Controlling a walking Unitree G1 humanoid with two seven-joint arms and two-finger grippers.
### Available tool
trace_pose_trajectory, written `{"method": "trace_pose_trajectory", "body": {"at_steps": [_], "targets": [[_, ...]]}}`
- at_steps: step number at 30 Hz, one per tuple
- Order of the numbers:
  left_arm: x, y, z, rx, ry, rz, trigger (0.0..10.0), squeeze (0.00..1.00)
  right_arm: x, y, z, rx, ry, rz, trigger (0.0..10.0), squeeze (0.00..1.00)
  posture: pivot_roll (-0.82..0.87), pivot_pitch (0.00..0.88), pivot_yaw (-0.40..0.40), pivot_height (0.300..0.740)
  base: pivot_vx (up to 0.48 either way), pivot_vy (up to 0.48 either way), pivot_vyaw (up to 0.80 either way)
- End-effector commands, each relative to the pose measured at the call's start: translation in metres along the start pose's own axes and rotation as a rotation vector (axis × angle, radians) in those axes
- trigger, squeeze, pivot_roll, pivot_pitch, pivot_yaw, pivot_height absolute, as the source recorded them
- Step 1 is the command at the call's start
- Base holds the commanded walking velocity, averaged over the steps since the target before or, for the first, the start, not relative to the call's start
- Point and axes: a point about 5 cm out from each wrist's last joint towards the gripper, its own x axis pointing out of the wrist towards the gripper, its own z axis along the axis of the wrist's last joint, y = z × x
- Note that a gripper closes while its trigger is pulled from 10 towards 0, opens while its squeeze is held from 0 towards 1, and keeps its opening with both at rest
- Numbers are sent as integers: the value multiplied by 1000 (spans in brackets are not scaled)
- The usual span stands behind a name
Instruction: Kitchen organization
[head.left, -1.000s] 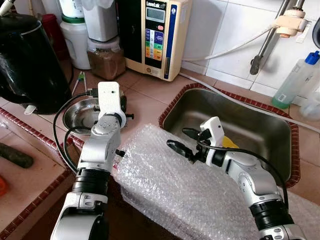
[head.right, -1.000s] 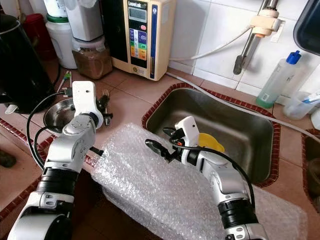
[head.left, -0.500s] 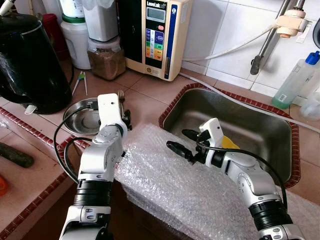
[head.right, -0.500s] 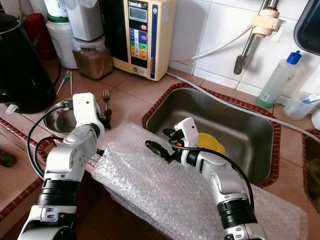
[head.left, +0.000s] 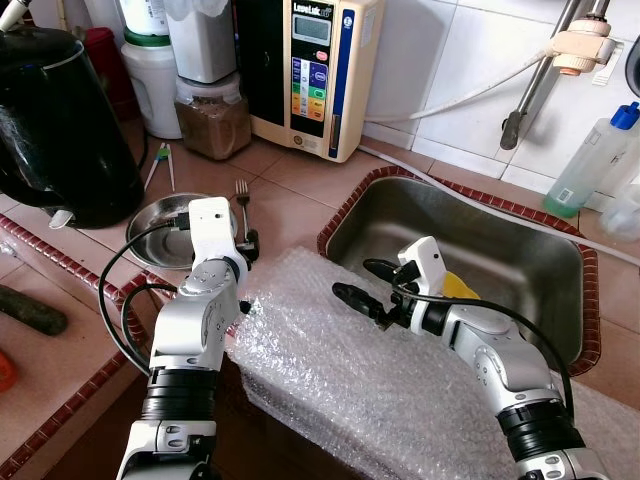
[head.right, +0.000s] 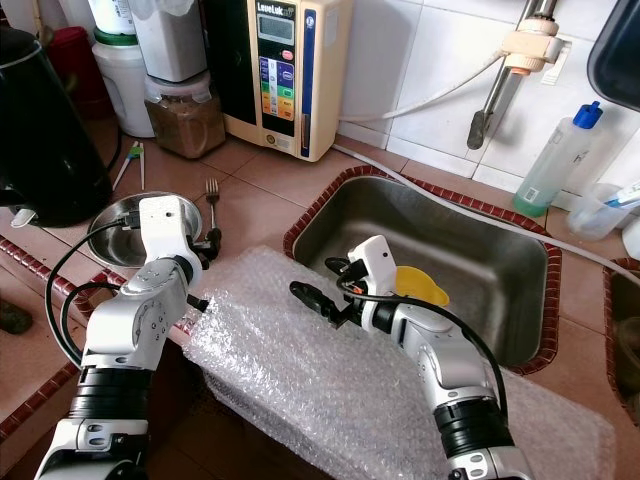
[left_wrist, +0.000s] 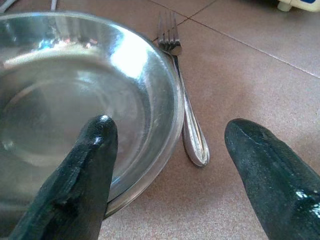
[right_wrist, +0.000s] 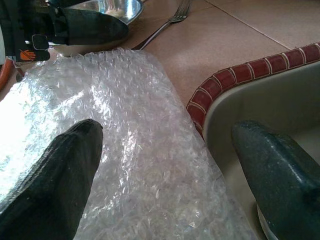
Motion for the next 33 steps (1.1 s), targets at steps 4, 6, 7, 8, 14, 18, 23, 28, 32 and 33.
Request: {"method": "trace_pose_trajectory", "body": {"at_steps": [4, 6, 7, 8, 14, 18, 23, 28, 32, 33], "targets": [[1, -1, -8, -25, 47, -34, 10000, 0, 0, -1, 3, -22, 7, 7, 10000, 0, -19, 0, -52, 740, 0, 0, 0], [2, 1, -12, -51, 66, -36, 10000, 0, 0, -1, 3, -23, 7, 7, 10000, 0, -19, 0, -51, 740, 0, 0, 0], [2, 4, -15, -70, 78, -25, 0, 0, 0, -1, 3, -23, 6, 8, 10000, 0, -20, 0, -51, 740, 0, 0, 0], [2, 4, -15, -76, 78, -27, 0, 0, 0, -1, 3, -23, 6, 8, 10000, 0, -20, 0, -52, 740, 0, 0, 0], [3, 5, -15, -76, 71, -34, 0, 0, -1, -2, 4, -26, 9, 5, 10000, 0, -20, 0, -54, 740, 0, 0, 0], [3, 3, -16, -61, 67, -49, 0, 0, -1, -4, 5, -30, 9, 3, 10000, 0, -22, 0, -54, 740, 0, 0, 0], [3, 1, -13, -48, 53, -69, 0, 0, -1, -4, 5, -32, 11, 2, 10000, 0, -21, 0, -55, 740, 0, 0, 0], [2, 0, -13, -52, 43, -84, 0, 0, -1, -4, 4, -34, 14, 2, 10000, 0, -22, 0, -56, 740, 0, 0, 0], [2, 0, -13, -49, 37, -89, 0, 0, -1, -4, 4, -36, 16, 3, 10000, 0, -21, 0, -58, 740, 0, 0, 0], [2, 0, -12, -53, 34, -91, 0, 0, -1, -4, 4, -37, 17, 4, 10000, 0, -21, 0, -59, 740, 0, 0, 0]]}}
